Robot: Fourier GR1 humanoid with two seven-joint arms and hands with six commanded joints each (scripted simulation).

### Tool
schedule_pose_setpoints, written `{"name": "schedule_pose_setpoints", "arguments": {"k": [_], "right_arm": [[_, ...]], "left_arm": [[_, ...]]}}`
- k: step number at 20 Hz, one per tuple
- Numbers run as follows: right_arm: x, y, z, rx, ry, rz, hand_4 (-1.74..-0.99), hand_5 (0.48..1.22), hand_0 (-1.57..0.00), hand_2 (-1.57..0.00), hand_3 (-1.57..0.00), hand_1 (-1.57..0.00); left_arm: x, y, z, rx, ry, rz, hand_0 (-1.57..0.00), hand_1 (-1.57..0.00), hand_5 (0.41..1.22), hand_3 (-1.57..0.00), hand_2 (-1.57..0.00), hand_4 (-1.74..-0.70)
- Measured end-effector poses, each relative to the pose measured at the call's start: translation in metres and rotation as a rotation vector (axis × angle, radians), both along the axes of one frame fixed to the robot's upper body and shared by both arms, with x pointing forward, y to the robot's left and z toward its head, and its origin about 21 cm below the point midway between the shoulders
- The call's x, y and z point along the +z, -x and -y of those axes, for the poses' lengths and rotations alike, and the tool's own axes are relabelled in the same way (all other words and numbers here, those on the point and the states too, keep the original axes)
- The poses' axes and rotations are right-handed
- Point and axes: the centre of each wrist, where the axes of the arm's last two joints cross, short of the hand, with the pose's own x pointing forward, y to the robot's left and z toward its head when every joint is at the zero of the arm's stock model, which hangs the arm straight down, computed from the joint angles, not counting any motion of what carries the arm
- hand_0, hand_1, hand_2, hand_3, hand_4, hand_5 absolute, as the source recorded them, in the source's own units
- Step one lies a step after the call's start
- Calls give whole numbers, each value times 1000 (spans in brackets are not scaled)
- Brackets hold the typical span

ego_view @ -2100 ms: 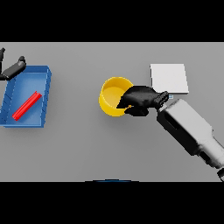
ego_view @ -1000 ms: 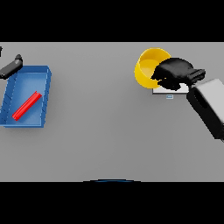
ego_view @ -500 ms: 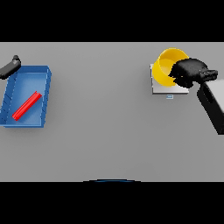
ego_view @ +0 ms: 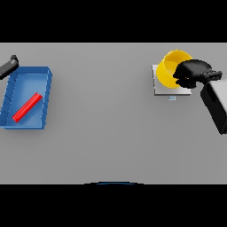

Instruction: Pick up the red beaker and tilt it to pour out 1 green nut into yellow bowl. Pick up the yellow bowl and place it on the metallic measuring scale.

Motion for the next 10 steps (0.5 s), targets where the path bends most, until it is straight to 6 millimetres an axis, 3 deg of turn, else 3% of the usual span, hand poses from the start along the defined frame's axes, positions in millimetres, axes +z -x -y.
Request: {"name": "schedule_pose_setpoints", "arguments": {"k": [4, 7, 10], "right_arm": [[-2, 0, 0, -28, -15, -43, -1550, 955, -825, -589, -794, -599], [4, -2, -1, -43, -24, -57, -1514, 881, -465, -395, -608, -349], [0, -2, 2, -42, -5, -79, -1471, 836, -237, -256, -465, -178]], "left_arm": [[-6, -1, 1, -9, 13, 2, 1, 1, 765, 1, 1, -850], [-3, 0, 2, 1, -5, -3, 1, 1, 766, 1, 1, -852], [-4, 0, 3, -4, 2, -3, 1, 1, 771, 1, 1, -853]]}}
